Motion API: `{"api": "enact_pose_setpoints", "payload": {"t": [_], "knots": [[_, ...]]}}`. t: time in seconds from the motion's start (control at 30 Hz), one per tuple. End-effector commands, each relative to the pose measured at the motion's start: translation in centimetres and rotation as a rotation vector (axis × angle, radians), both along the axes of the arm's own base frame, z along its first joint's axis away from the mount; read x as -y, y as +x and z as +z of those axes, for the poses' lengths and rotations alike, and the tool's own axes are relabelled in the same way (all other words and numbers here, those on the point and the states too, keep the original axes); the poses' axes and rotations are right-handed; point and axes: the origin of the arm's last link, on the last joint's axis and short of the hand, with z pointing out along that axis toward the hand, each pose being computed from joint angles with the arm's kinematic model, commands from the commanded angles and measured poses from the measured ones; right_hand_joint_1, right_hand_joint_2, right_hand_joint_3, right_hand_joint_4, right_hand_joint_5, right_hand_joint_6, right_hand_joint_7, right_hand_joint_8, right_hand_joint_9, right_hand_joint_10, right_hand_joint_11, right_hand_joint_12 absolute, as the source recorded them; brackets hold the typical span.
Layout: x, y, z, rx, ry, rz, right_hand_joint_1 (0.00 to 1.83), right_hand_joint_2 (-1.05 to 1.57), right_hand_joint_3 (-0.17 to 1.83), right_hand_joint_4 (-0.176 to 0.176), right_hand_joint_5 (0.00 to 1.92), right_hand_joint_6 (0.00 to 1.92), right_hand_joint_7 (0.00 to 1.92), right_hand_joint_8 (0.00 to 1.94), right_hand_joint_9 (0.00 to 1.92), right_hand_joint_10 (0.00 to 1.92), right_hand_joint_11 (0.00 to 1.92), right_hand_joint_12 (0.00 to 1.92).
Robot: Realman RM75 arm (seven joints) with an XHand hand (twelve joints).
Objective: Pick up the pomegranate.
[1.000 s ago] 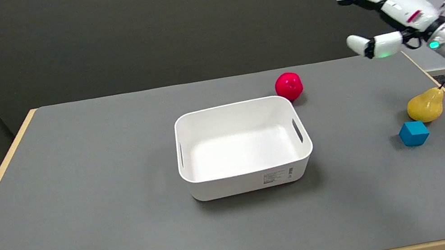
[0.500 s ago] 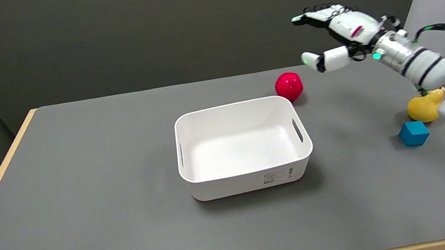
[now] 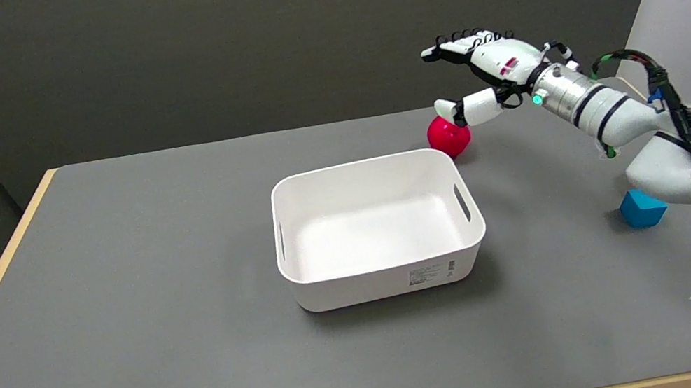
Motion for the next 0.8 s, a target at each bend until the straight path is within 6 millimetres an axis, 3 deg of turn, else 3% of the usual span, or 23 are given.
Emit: {"api": "enact_pose_setpoints", "payload": {"t": [0.03, 0.27, 0.8], "knots": [[2.6, -2.8, -0.3, -0.053, -0.062, -0.090, 0.36, 0.62, 0.98, 0.124, 0.13, 0.39, 0.17, 0.27, 0.12, 0.49, 0.02, 1.07], [2.4, -3.9, 0.7, -0.050, -0.095, -0.124, 0.37, 0.62, 0.98, 0.122, 0.12, 0.38, 0.17, 0.27, 0.12, 0.49, 0.02, 1.06], [2.1, -4.0, 1.9, -0.061, -0.118, -0.135, 0.41, 0.61, 0.98, 0.123, 0.12, 0.37, 0.17, 0.27, 0.12, 0.49, 0.02, 1.06]]}}
